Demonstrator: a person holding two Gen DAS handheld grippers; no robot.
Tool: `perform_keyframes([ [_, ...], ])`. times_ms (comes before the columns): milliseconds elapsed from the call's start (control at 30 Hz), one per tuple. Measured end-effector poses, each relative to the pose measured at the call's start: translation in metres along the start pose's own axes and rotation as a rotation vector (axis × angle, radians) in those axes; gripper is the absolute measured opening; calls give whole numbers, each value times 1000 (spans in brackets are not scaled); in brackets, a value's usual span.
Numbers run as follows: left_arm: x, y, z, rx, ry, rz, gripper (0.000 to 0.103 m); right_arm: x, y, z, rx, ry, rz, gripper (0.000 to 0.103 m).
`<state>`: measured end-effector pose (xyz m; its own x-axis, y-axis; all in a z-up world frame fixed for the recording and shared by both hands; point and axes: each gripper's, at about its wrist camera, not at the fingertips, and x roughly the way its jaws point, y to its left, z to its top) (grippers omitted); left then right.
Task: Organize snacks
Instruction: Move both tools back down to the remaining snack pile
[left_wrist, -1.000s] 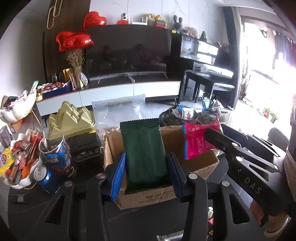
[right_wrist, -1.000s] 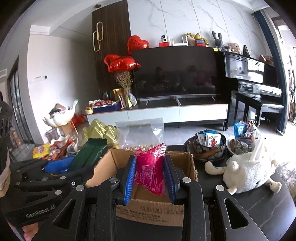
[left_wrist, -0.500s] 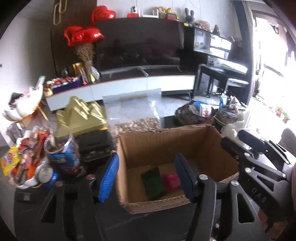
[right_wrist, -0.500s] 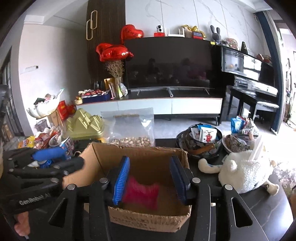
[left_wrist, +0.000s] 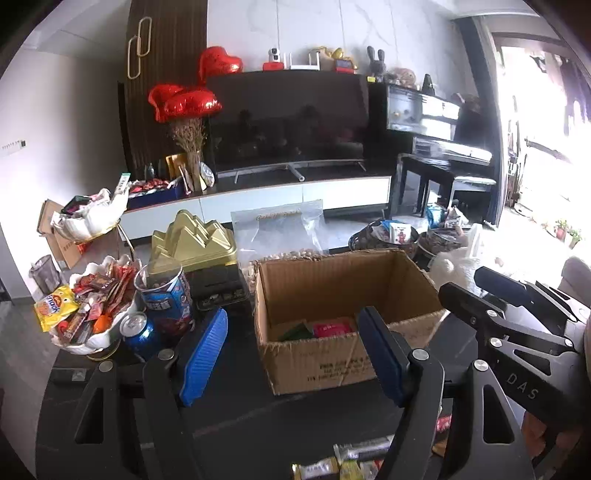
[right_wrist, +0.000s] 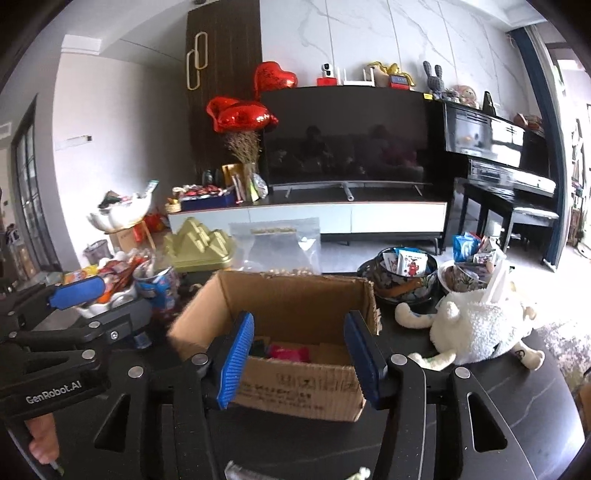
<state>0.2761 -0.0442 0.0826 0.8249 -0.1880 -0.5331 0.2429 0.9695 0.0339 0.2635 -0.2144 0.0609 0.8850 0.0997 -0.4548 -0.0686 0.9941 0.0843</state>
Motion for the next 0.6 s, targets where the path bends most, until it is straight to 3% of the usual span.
perform_keyframes([
  [333,-38,-3,-37,-29,14,-36,73,-45,16,-33,-49,-7,7,56],
  [600,-56,-16,-74,22,39,-23,73,-65,17,-71,-71,35,13,57],
])
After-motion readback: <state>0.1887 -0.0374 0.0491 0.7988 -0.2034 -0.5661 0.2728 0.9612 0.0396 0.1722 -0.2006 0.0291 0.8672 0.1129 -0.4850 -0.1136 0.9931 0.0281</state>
